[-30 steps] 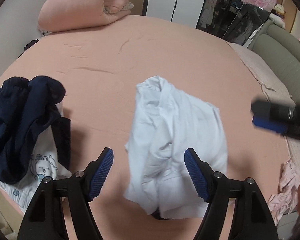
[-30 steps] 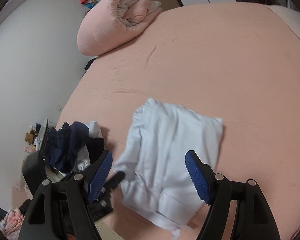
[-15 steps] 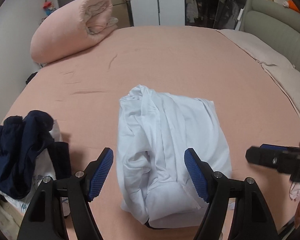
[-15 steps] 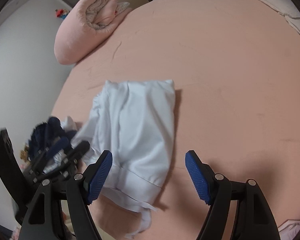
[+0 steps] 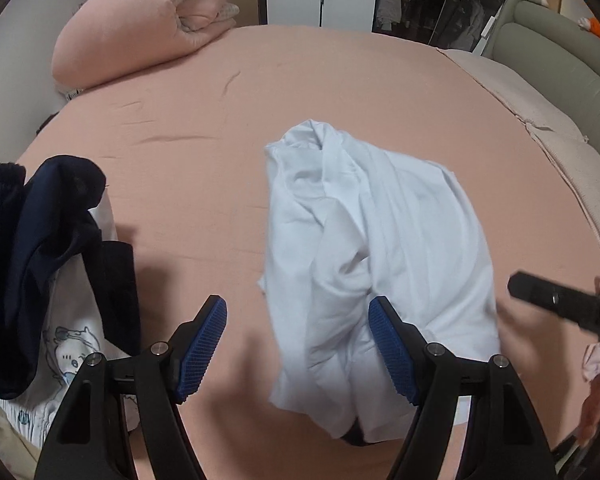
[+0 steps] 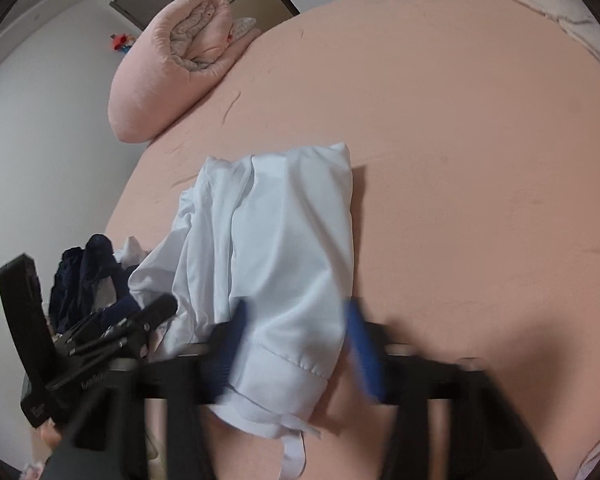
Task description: Fold clothes
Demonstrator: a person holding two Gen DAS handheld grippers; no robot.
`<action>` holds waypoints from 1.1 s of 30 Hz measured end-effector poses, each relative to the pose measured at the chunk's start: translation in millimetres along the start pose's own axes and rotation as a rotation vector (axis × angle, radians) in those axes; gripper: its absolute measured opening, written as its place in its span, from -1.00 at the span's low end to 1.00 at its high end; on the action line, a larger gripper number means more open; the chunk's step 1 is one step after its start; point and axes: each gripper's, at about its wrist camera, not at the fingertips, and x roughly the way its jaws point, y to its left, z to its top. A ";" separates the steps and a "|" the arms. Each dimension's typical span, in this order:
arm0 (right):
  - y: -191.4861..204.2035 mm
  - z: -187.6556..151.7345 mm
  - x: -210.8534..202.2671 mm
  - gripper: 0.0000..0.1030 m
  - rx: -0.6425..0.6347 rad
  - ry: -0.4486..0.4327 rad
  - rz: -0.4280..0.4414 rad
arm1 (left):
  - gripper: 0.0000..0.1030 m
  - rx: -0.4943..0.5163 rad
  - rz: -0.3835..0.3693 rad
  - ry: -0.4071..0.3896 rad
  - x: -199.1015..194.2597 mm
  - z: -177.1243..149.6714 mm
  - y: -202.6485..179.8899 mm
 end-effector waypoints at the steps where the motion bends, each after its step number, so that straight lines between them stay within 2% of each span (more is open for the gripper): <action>1: 1.3 0.7 2.2 -0.47 0.002 0.003 0.002 | 0.41 0.004 -0.009 0.001 -0.2 -1.2 1.1; 3: 6.6 0.0 6.2 -0.47 -0.014 0.009 0.011 | 0.42 0.006 -0.046 -0.002 -4.2 -3.0 -0.4; 6: 15.7 -2.8 11.1 -0.48 -0.054 0.008 0.001 | 0.67 0.042 -0.065 -0.035 -12.5 0.4 -10.7; 8: 21.4 -4.5 15.2 -0.48 -0.079 0.019 -0.009 | 0.67 0.079 -0.052 -0.060 -21.2 2.1 -18.5; 11: 27.6 -6.2 21.6 -0.48 -0.114 0.033 -0.039 | 0.67 0.106 -0.072 -0.090 -24.8 5.1 -29.6; 13: 27.9 -6.3 25.9 -0.48 -0.134 0.046 -0.063 | 0.67 0.108 -0.056 -0.072 -16.5 4.6 -38.1; 18: 15.5 -5.7 33.1 -0.48 -0.068 0.073 -0.043 | 0.67 0.116 0.039 0.022 17.7 -7.9 -56.8; 20: 8.2 -8.2 35.0 -0.48 -0.037 0.076 -0.045 | 0.67 0.121 0.119 0.033 26.6 -12.3 -52.8; 21: 4.7 -9.3 35.8 -0.48 -0.021 0.077 -0.048 | 0.67 0.121 0.134 0.029 27.4 -13.8 -49.7; 24: -6.3 -11.8 40.2 -0.48 0.018 0.088 -0.055 | 0.67 0.074 0.134 0.033 28.4 -14.4 -31.1; 27: -13.0 -14.1 44.9 -0.48 0.038 0.095 -0.058 | 0.67 -0.008 0.075 0.046 24.0 -16.4 -9.1; 33: -12.0 -18.7 48.3 -0.52 0.003 0.089 -0.082 | 0.71 -0.036 0.123 0.073 32.5 -23.6 10.6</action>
